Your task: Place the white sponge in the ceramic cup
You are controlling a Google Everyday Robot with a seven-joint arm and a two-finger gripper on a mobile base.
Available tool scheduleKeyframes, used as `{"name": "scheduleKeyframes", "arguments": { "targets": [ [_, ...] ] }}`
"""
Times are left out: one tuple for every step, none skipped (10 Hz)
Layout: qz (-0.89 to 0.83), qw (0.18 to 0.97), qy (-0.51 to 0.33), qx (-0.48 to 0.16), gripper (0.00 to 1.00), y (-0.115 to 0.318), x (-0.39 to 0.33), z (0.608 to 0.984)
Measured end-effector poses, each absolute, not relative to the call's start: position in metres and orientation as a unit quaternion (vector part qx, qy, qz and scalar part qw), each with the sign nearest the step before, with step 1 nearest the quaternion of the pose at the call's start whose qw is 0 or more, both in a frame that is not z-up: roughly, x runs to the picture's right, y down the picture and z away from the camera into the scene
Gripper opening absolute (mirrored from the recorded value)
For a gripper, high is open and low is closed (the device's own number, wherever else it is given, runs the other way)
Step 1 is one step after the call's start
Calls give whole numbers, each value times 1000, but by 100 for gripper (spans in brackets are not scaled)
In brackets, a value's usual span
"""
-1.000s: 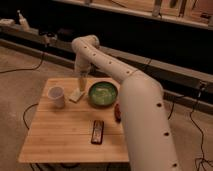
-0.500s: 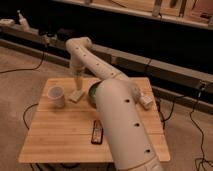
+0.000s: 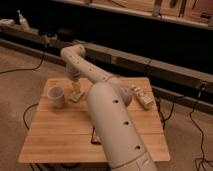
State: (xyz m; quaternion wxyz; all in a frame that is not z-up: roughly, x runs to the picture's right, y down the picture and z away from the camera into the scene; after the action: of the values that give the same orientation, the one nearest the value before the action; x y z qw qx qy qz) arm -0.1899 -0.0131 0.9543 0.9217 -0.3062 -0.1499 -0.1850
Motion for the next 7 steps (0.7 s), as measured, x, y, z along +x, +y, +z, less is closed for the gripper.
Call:
{"name": "scheduleKeyframes", "arguments": {
  "targets": [
    [-189, 921, -140, -310, 80, -5, -188, 959],
    [-191, 920, -132, -315, 80, 3, -188, 964],
    [-191, 919, -127, -321, 80, 12, -187, 968],
    [-188, 919, -125, -324, 80, 17, -186, 972],
    [-185, 918, -127, -326, 80, 22, -186, 976],
    [-182, 918, -129, -326, 80, 24, -186, 978],
    [-181, 918, -130, -327, 80, 26, -186, 980]
  ]
}}
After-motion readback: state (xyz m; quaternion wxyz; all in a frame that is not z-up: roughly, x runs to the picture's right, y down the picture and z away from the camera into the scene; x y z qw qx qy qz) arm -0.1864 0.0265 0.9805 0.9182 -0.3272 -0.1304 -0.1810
